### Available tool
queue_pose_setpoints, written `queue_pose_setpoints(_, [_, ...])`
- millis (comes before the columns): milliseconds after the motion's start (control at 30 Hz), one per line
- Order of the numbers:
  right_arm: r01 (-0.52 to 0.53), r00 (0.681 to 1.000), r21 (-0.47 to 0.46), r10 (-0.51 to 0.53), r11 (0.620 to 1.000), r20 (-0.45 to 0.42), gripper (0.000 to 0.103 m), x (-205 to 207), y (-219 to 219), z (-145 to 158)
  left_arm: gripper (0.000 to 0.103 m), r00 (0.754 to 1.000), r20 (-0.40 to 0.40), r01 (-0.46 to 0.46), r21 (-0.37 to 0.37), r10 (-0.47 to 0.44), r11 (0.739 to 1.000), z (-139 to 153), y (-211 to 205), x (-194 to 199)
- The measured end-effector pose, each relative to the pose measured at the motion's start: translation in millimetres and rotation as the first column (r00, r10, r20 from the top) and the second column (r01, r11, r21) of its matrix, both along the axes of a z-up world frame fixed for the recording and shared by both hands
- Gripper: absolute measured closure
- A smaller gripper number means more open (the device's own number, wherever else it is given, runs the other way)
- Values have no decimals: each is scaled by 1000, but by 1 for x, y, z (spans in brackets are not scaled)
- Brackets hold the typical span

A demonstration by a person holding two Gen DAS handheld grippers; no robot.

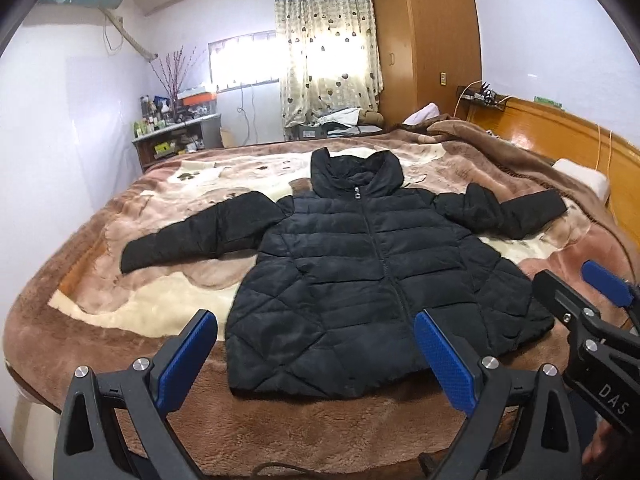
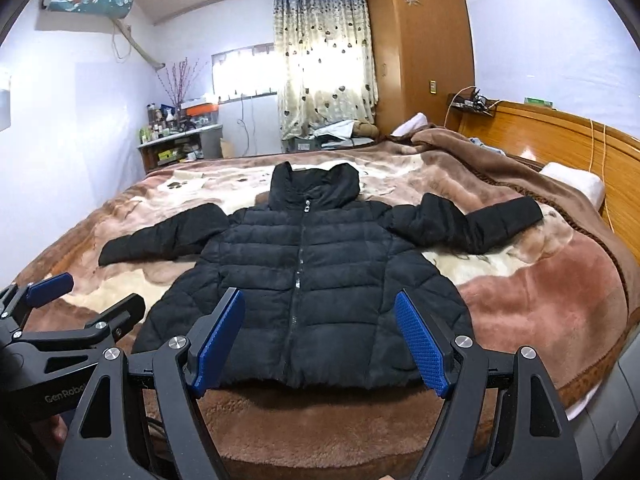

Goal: Fold large clothes

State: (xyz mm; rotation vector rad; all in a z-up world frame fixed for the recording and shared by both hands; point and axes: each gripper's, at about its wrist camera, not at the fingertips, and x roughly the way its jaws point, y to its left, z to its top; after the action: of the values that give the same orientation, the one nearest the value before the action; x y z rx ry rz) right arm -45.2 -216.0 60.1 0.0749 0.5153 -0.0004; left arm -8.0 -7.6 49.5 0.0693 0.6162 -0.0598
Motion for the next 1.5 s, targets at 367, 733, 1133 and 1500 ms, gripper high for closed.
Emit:
queue_pose_setpoints(367, [-24, 999, 7, 24, 1000, -44, 26, 5, 3, -6, 3, 999, -40, -34, -42, 33, 999, -6, 11, 5])
queue_pose_setpoints(733, [-13, 999, 2, 13, 1000, -53, 26, 9, 2, -8, 3, 999, -46, -23, -42, 21, 999, -9, 10, 7])
queue_pose_setpoints(1133, [-3, 996, 2, 3, 1000, -88, 26, 22, 0, -16, 3, 996, -79, -41, -37, 38, 998, -19, 15, 23])
queue_pose_setpoints(1500, [5, 990, -16, -7, 1000, -139, 26, 62, 8, -31, 3, 989, -130, -74, -57, 66, 996, -35, 38, 69])
